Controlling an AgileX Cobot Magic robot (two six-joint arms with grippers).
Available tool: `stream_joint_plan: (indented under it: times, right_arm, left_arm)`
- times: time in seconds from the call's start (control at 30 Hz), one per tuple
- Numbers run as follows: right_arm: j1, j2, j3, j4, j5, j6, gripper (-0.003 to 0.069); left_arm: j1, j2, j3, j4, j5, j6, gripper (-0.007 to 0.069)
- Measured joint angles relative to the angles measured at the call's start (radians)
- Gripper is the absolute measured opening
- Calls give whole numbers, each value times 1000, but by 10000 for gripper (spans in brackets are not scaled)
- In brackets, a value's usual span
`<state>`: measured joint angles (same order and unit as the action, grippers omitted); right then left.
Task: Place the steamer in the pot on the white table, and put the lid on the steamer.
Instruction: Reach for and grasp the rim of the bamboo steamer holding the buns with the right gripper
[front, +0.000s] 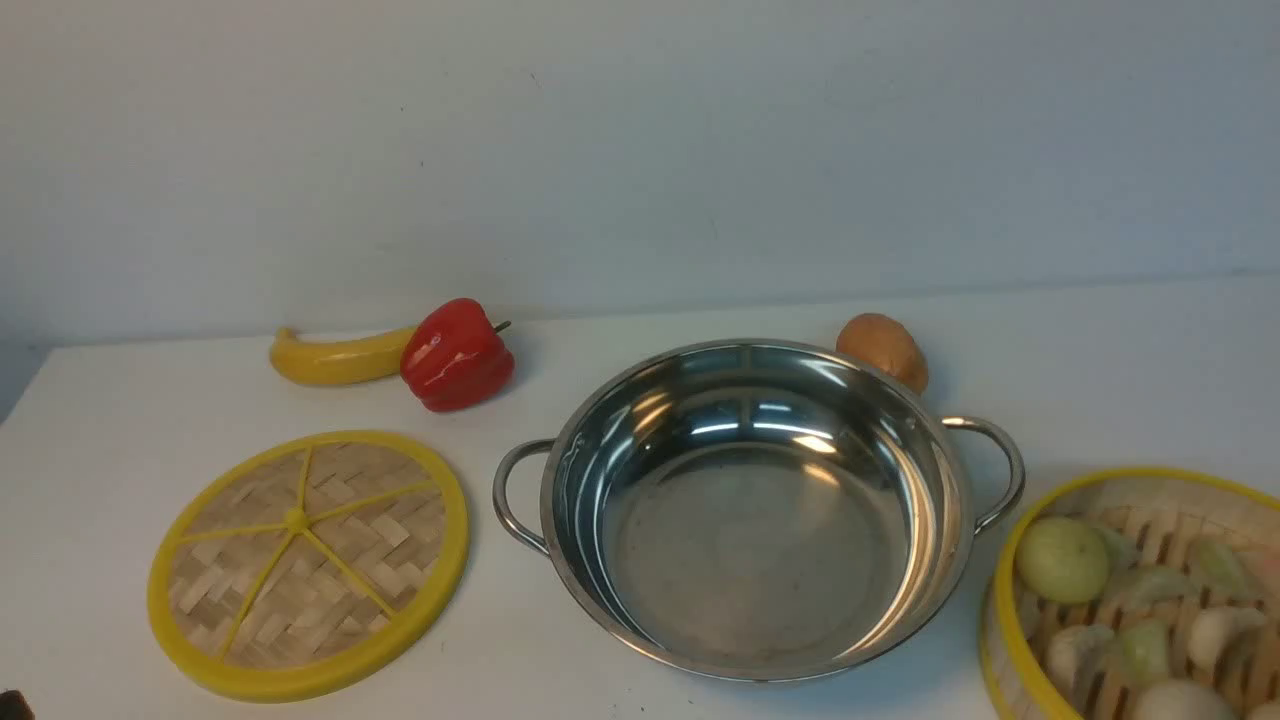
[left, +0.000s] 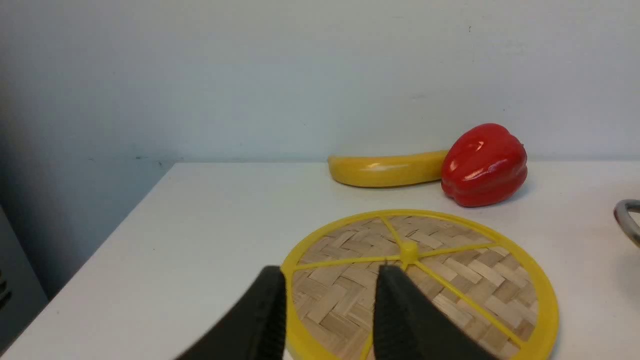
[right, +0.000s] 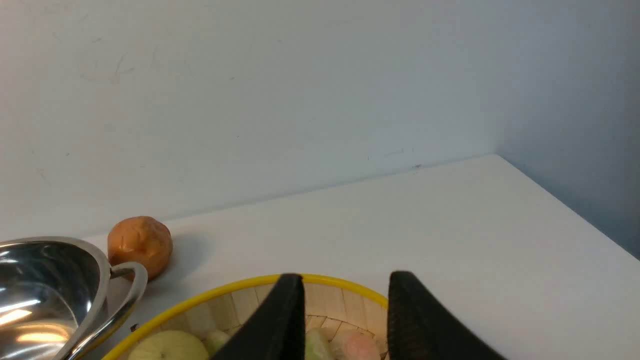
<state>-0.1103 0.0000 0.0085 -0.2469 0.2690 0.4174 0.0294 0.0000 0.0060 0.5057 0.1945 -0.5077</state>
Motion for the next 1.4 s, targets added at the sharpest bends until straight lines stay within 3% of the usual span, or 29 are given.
stream_joint_plan:
  times: [1.23,1.37,1.4]
  right_arm:
    - [0,0,0,0,0,0,248]
    - [0,0,0,5,0,5,248]
    - [0,0,0,34,-11,25,248]
  left_arm:
    - [0,0,0,0,0,0,242]
    - [0,0,0,-44,-13,-40,242]
    - [0,0,0,-126,-52,-106,242]
